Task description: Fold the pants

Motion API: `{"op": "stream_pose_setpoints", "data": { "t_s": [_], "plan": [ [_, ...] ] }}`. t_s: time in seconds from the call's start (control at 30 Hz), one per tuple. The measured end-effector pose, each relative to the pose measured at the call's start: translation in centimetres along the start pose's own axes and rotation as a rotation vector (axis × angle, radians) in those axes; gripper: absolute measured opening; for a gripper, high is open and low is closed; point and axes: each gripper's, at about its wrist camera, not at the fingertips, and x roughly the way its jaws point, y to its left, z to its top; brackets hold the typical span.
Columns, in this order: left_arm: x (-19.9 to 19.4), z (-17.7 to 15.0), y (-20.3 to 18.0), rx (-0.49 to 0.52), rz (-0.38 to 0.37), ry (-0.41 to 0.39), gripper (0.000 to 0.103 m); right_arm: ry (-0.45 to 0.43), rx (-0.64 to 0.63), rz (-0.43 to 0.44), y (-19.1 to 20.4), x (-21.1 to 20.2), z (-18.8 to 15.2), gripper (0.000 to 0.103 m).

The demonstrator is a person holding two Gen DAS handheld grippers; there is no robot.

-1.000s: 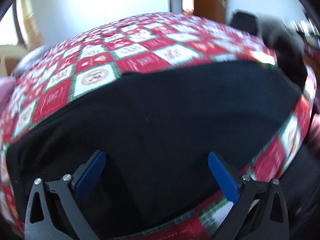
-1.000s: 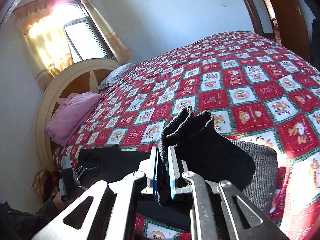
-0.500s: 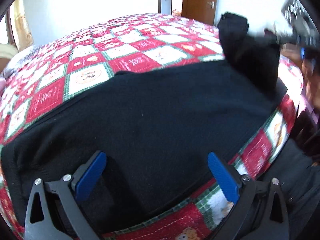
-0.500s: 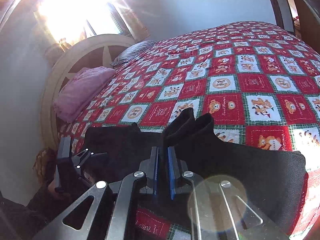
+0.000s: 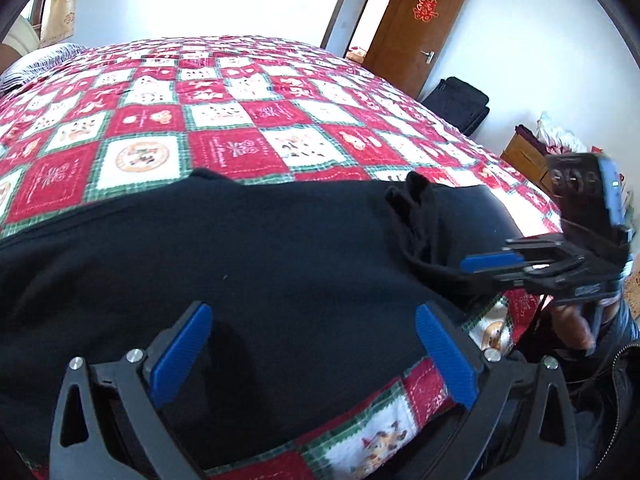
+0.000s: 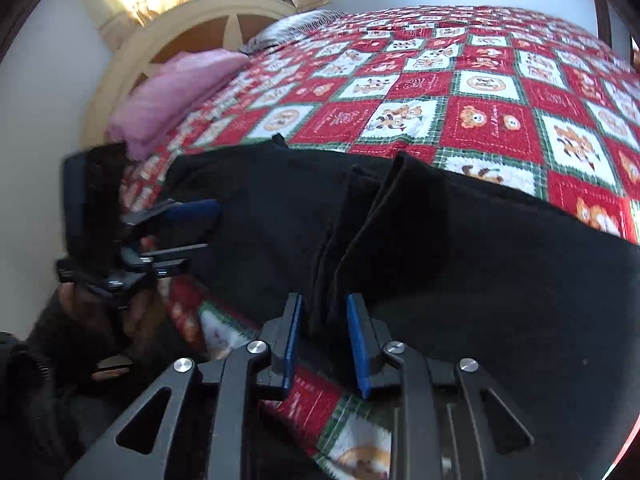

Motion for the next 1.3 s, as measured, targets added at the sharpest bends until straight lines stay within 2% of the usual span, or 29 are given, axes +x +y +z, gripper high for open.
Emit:
{"op": "stream_pose_setpoints", "data": {
  "t_s": [0.07, 0.13, 0.23, 0.33, 0.37, 0.4, 0.43, 0.5, 0.6, 0.73, 0.77, 0.8, 1.0, 1.07, 1.2, 1.3],
  "plan": [
    [0.3, 0.4, 0.0, -0.006, 0.001, 0.002, 0.103, -0.037, 0.017, 0.003, -0.6, -1.8, -0.8, 0.025],
    [0.4, 0.8, 0.1, -0.027, -0.005, -0.001, 0.103, -0.090, -0.002, -0.067, -0.6, -3.3, -1.6, 0.025],
    [0.4, 1.3, 0.3, -0.073, -0.022, -0.008, 0.103, -0.086, -0.058, -0.127, 0.2, -3.2, -2.2, 0.025],
    [0.6, 1.6, 0.1, -0.088, -0.017, -0.012, 0.103, -0.073, -0.082, -0.133, 1.0, -2.1, -2.1, 0.026],
    [0.7, 1.6, 0.0, -0.089, -0.019, -0.012, 0.103, -0.070, -0.097, -0.145, 1.3, -1.8, -2.0, 0.032],
    [0.7, 1.6, 0.0, -0.088, -0.017, -0.012, 0.103, -0.064, -0.114, -0.155, 1.7, -1.3, -2.0, 0.042],
    [0.7, 1.5, 0.0, -0.087, -0.016, -0.011, 0.103, -0.051, -0.133, -0.156, 2.2, -0.7, -1.9, 0.046],
    [0.7, 1.4, 0.2, -0.092, -0.012, -0.008, 0.103, -0.045, -0.155, -0.157, 2.9, 0.3, -1.8, 0.047],
    [0.9, 1.3, 0.6, -0.110, -0.011, -0.005, 0.103, -0.029, -0.163, -0.223, 3.3, 1.8, -1.3, 0.047],
    [0.7, 1.1, 0.9, -0.127, -0.021, -0.009, 0.103, -0.015, -0.198, -0.275, 3.5, 3.1, -1.3, 0.036],
    [0.6, 1.1, 0.9, -0.128, -0.022, -0.011, 0.103, -0.014, -0.206, -0.286, 3.7, 3.2, -1.4, 0.020],
    [0.5, 1.1, 0.9, -0.128, -0.023, -0.013, 0.103, -0.006, -0.218, -0.299, 3.8, 3.3, -1.5, 0.010],
    [0.2, 1.5, 0.2, -0.115, -0.033, -0.028, 0.103, -0.070, -0.265, -0.307, 5.6, 1.1, -1.8, 0.009],
    [0.4, 1.7, -0.2, -0.106, -0.040, -0.029, 0.103, -0.059, -0.293, -0.298, 6.0, 1.3, -2.1, 0.009],
    [1.2, 2.0, -1.0, -0.087, -0.050, -0.013, 0.103, -0.005, -0.268, -0.297, 4.8, 3.5, -2.7, 0.010],
    [1.8, 2.2, -1.9, -0.065, -0.067, -0.004, 0.103, 0.001, -0.238, -0.243, 4.1, 3.1, -2.5, 0.014]
  ]
}}
